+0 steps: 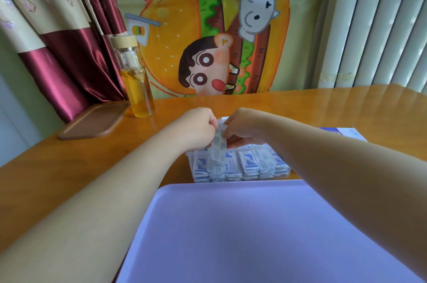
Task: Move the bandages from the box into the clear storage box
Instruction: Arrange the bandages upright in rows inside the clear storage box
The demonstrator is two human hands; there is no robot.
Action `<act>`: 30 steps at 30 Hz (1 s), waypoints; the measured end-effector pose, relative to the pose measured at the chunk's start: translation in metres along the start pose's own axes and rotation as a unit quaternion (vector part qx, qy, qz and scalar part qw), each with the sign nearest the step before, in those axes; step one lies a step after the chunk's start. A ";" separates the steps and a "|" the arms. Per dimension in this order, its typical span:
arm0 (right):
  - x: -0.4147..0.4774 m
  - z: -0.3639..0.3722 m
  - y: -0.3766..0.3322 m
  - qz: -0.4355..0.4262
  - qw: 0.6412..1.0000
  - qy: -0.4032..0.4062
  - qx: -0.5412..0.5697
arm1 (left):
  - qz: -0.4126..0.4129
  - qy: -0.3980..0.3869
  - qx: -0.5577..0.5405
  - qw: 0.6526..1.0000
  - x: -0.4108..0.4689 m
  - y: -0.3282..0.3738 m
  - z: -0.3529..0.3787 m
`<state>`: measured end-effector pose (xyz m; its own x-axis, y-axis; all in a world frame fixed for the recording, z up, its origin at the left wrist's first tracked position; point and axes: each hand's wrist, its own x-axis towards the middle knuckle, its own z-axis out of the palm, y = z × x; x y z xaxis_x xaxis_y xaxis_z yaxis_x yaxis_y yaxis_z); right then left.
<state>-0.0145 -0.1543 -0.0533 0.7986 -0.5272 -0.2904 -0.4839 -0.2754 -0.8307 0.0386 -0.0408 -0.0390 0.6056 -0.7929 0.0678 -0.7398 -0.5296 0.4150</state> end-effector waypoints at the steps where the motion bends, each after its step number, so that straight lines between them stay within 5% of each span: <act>1: 0.002 0.001 0.001 0.003 1.000 0.000 -0.014 | 0.001 -0.013 0.019 1.000 0.002 0.000 0.001; 14: 0.026 0.009 0.007 -0.008 0.992 0.028 -0.126 | -0.002 -0.139 0.188 0.972 0.026 0.005 0.013; 30: 0.005 -0.006 0.004 -0.078 0.980 0.029 -0.179 | -0.016 -0.134 0.209 0.969 0.025 0.006 0.013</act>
<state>-0.0145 -0.1630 -0.0554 0.8560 -0.4986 -0.1362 -0.4605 -0.6159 -0.6392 0.0458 -0.0677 -0.0472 0.5731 -0.7947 -0.2003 -0.8104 -0.5859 0.0057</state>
